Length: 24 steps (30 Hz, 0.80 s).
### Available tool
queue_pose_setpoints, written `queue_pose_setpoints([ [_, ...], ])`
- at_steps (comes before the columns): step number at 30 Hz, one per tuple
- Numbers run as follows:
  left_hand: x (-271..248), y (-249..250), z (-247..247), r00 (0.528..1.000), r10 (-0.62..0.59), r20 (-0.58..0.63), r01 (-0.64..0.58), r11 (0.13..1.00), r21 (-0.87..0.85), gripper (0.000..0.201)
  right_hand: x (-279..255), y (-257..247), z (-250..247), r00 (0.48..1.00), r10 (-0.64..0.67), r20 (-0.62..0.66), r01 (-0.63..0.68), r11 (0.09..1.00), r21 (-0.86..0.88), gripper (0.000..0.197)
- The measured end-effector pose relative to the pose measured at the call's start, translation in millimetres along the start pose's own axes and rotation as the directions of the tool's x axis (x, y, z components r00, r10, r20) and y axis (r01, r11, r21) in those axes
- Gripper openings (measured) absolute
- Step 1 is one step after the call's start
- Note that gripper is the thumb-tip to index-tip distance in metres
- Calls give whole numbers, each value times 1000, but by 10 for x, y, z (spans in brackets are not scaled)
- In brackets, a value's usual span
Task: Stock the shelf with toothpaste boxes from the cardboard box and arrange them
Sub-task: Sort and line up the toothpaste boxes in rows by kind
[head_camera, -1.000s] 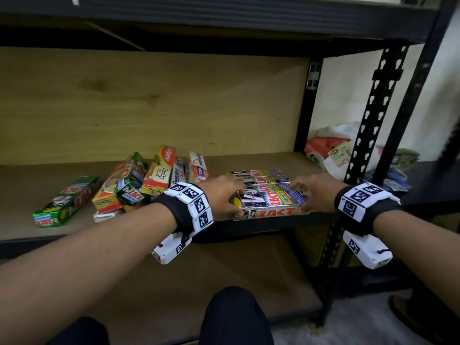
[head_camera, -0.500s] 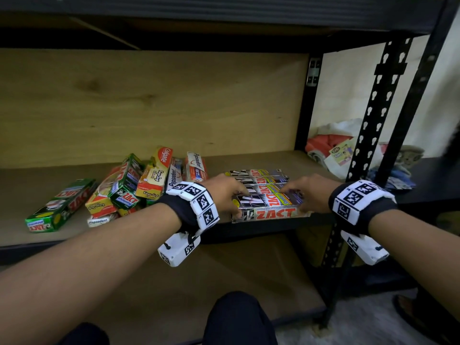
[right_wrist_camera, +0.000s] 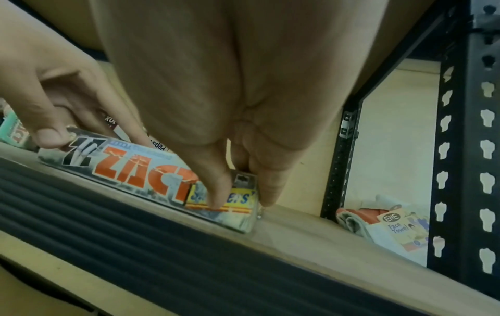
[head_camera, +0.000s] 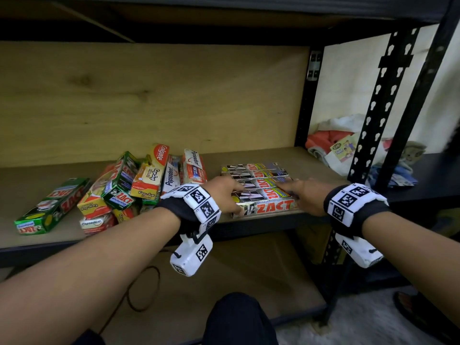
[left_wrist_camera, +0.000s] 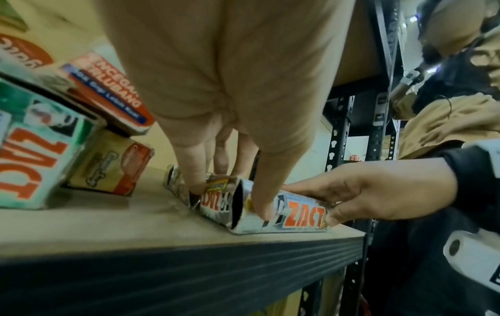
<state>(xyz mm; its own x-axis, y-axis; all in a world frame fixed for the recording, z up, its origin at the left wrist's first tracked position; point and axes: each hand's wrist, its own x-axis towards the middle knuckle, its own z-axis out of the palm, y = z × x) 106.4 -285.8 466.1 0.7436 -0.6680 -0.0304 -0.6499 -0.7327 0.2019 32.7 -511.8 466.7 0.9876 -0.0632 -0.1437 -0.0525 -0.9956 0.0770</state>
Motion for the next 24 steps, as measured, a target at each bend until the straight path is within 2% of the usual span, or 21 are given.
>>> queue_pose_setpoints([
  [4,-35,-30,19,999,-3,-37,1,997,-72,75,47,-6,-3,1000,-25,-4,25,1000,3,61],
  [8,-67,-26,40,999,28,-46,-29,999,-24,70,110,9,-158,995,-48,89,53,997,-55,46],
  [12,-100,-78,110,994,42,-102,-48,997,-62,68,212,-75,-462,1000,-14,2,14,1000,-23,51],
  [16,-91,-108,152,992,-5,-127,-22,977,-213,68,673,-192,-567,998,-20,-57,21,1000,17,44],
  [21,-75,-188,217,990,-68,-124,28,954,-297,73,1149,-251,-560,995,47,-91,-39,995,93,46],
  [24,-81,-228,264,987,-82,-136,33,943,-332,74,1319,-261,-494,998,57,-28,-56,998,31,47],
])
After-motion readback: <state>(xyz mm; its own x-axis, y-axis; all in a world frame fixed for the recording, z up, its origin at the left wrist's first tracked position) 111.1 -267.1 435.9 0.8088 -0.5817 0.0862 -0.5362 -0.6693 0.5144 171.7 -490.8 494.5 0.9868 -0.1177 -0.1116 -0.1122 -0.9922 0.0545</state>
